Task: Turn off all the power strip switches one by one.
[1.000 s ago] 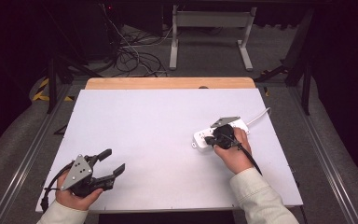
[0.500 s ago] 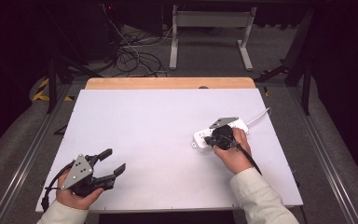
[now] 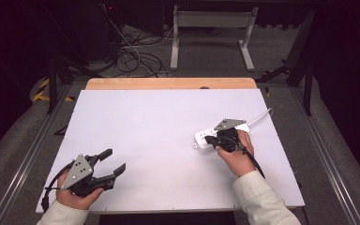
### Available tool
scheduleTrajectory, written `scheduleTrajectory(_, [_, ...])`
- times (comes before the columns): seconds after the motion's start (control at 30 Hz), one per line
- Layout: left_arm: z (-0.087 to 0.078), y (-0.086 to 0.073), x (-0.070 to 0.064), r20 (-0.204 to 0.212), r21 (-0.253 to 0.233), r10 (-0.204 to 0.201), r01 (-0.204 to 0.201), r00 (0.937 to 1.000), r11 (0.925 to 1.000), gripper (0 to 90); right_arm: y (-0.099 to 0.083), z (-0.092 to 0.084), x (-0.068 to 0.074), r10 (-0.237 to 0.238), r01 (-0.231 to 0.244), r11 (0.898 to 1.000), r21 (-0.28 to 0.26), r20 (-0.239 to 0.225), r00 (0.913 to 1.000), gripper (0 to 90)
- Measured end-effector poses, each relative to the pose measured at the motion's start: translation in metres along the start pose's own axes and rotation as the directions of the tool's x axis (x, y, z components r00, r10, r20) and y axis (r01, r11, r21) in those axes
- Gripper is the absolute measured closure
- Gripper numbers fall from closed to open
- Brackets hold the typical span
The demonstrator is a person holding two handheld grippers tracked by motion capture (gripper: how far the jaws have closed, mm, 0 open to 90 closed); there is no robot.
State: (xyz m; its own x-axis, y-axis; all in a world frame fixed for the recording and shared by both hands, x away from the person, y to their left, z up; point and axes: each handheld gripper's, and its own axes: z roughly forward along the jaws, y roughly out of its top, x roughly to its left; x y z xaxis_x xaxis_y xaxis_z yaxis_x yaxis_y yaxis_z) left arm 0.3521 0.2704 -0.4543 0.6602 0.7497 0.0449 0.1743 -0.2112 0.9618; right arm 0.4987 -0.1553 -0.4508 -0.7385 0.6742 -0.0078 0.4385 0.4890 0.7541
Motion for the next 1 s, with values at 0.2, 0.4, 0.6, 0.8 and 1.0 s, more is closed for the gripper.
scheduleTrajectory(0.2, [0.0,0.001,-0.001,0.001,-0.002,0.009,-0.009,1.0,1.0,31.0,0.001,-0.009,0.006,0.012,-0.014,0.998,-0.065,-0.033,0.9994,62.8])
scheduleTrajectory(0.4, [0.0,0.0,0.0,0.0,-0.003,0.006,-0.006,1.0,1.0,31.0,0.005,-0.018,0.014,-0.012,0.005,0.992,-0.129,-0.055,0.9984,47.0])
scheduleTrajectory(0.6, [0.0,0.001,-0.001,0.004,-0.003,0.008,-0.008,1.0,1.0,31.0,0.006,-0.036,0.024,-0.038,0.028,0.98,-0.195,-0.048,0.9982,34.0])
scheduleTrajectory(0.8, [-0.001,0.001,-0.002,0.002,-0.008,0.005,-0.005,1.0,1.0,31.0,-0.005,-0.053,0.028,-0.04,0.022,0.964,-0.266,-0.063,0.9972,28.0])
scheduleTrajectory(1.0, [-0.001,0.001,-0.002,0.0,-0.008,0.006,-0.006,1.0,0.9999,31.0,-0.021,-0.066,0.028,-0.053,0.033,0.954,-0.297,-0.061,0.9967,20.7])
